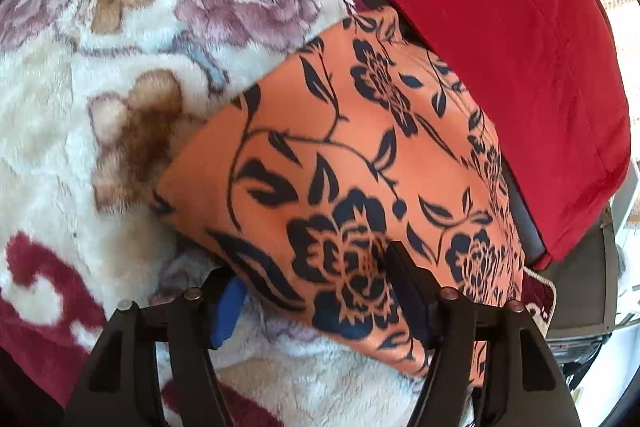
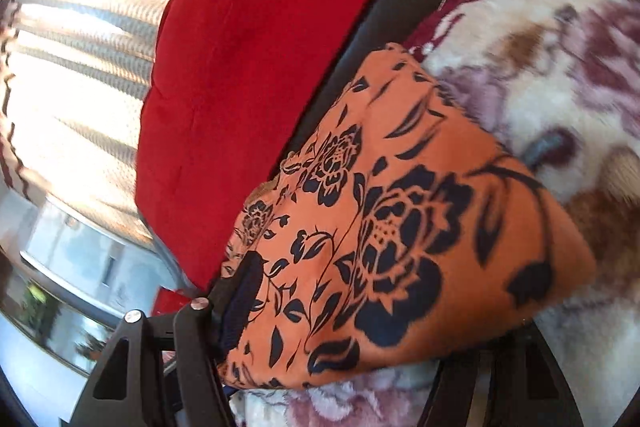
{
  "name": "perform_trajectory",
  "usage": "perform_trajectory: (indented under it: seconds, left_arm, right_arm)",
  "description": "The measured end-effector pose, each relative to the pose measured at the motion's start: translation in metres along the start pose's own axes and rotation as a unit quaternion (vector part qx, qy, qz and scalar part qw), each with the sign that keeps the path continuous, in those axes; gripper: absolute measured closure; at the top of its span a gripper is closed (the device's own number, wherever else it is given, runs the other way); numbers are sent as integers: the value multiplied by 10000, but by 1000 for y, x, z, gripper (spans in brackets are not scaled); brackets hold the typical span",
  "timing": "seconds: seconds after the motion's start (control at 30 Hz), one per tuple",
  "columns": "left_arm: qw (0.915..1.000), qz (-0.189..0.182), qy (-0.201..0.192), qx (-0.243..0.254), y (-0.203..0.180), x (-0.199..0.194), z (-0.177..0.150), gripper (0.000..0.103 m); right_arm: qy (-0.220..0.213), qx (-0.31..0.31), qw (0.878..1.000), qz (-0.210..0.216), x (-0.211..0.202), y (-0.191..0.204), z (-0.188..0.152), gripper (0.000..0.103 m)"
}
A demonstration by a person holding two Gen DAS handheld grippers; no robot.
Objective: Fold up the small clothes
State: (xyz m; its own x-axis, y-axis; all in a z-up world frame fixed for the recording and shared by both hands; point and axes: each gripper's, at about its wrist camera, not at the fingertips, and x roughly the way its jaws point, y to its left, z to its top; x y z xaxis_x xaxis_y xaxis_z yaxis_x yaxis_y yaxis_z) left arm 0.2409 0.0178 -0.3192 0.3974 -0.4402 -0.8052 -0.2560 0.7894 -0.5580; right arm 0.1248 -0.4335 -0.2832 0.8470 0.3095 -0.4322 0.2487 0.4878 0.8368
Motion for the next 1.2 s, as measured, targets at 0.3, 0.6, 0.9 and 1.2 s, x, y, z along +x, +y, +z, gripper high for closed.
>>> perform_trajectory:
  seconds: [0.3,0.6,0.9,1.2]
  left_arm:
    - [9999,30,53,110,-13,-7,-5,68]
    - [9995,-234,202,-78,-3,-2,-4,45]
    - [9989,-326,279,-176,11,-11,-12,54]
    - [9917,-727,742,-759,25,-8,-10,32]
  right_arm:
    - [22,-800,9949,-613,19,35,5,48]
    - [591,-686,9927,-797,46,37,4,46]
    - [621,-833,9910,-839,36,35,11,79]
    - [570,-775,9923,-783,34,37,11,79]
